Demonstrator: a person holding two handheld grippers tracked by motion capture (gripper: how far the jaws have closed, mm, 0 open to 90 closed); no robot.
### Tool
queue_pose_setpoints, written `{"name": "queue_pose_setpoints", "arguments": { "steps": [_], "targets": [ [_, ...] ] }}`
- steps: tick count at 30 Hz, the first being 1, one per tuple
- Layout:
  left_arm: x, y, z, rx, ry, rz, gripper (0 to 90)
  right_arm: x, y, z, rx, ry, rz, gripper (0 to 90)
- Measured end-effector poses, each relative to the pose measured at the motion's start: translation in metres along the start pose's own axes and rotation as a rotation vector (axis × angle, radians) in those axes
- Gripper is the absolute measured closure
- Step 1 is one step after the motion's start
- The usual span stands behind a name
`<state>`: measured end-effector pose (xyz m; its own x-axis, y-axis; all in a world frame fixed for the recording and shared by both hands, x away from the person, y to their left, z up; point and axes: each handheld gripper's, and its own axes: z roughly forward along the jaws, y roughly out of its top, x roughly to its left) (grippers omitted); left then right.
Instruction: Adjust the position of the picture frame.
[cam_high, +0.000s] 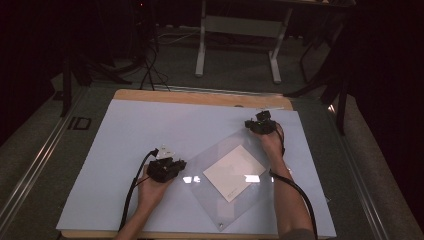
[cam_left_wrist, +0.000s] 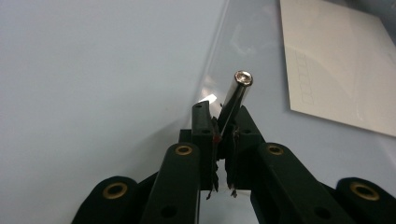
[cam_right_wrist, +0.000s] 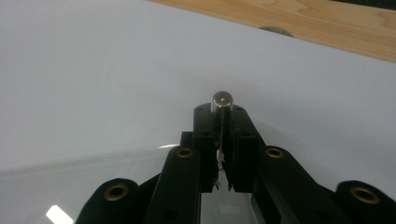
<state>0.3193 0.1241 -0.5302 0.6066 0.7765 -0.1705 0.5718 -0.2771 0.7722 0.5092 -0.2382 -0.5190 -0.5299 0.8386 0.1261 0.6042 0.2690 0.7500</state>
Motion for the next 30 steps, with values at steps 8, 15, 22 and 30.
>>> {"name": "queue_pose_setpoints", "arguments": {
  "steps": [8, 15, 22, 30],
  "targets": [
    [0.006, 0.010, -0.008, -0.024, 0.029, -0.006, 83.3, 0.000, 0.005, -0.012, 0.000, 0.016, 0.014, 84.1],
    [0.013, 0.018, -0.013, -0.034, 0.031, -0.017, 82.9, -0.001, 0.005, -0.019, 0.012, 0.032, 0.029, 84.0],
    [0.024, 0.031, -0.019, -0.052, 0.043, -0.026, 82.7, 0.002, 0.007, -0.034, -0.003, 0.042, 0.027, 83.7],
    [0.044, 0.046, -0.018, -0.039, 0.064, -0.035, 82.6, 0.005, 0.002, -0.044, -0.017, 0.048, 0.043, 83.2]
  ]
}}
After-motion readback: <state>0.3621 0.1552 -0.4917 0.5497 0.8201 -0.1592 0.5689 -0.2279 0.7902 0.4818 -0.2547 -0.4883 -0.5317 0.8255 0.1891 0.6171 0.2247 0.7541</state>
